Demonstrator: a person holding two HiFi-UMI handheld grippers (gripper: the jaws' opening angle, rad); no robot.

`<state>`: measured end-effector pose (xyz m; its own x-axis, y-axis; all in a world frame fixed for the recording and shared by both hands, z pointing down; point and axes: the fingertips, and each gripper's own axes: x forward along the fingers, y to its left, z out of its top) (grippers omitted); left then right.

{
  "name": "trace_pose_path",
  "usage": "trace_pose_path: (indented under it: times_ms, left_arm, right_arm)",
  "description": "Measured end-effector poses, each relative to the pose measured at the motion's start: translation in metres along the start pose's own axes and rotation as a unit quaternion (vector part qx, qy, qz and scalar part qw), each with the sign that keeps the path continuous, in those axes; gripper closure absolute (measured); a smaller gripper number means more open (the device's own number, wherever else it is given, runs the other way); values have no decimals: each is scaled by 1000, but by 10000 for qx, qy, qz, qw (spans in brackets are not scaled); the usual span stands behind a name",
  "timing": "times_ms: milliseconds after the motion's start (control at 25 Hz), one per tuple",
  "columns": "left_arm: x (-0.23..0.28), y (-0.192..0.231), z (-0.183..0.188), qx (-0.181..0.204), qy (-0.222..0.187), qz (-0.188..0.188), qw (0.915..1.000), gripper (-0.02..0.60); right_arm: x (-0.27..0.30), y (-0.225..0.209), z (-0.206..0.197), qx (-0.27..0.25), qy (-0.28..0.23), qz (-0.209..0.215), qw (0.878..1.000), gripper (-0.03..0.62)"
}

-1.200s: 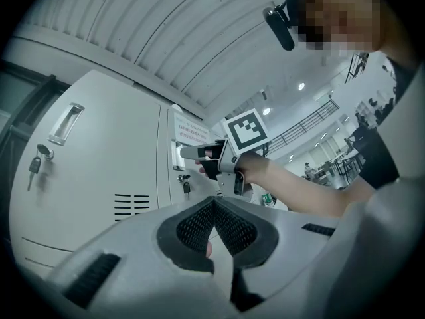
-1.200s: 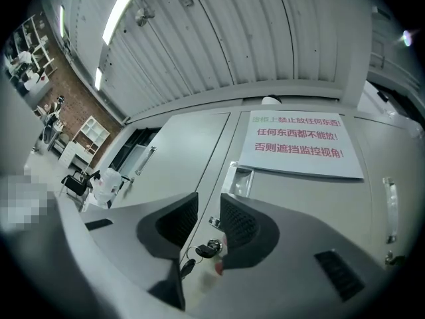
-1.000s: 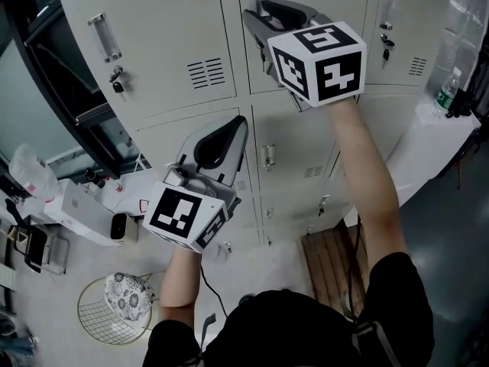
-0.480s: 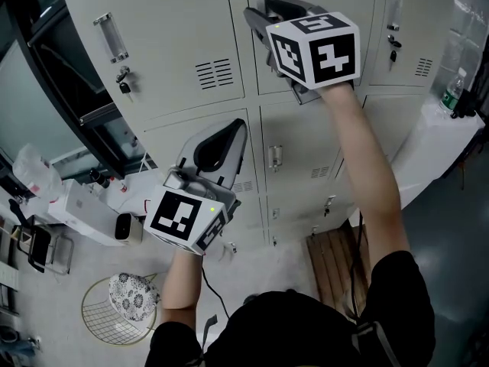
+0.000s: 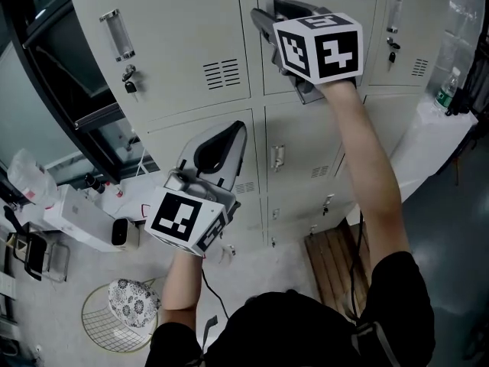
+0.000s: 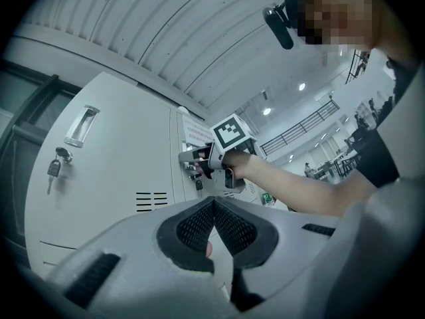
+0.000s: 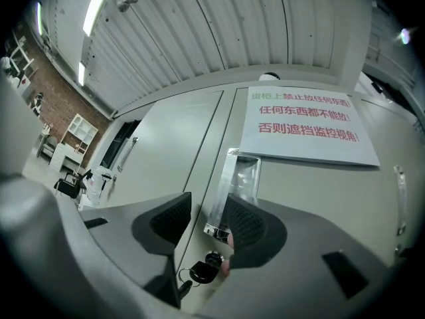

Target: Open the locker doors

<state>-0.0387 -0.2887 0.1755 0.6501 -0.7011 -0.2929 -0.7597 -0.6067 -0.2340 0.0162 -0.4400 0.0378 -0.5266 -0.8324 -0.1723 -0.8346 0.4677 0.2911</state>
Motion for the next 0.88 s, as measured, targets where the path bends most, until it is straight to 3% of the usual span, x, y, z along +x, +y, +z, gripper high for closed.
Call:
trace_pose_path:
  times_ms: [440,880]
  left_arm:
    - [-6,0,1,-154,-148,-364,9991,563]
    - [-10,-15,6,-273,-312,-840,9956,565]
  right_arm:
    - [-21,9,6,-352,82,-420,9985,419]
    - [-55,12,14,-381,162,-777,9961,419]
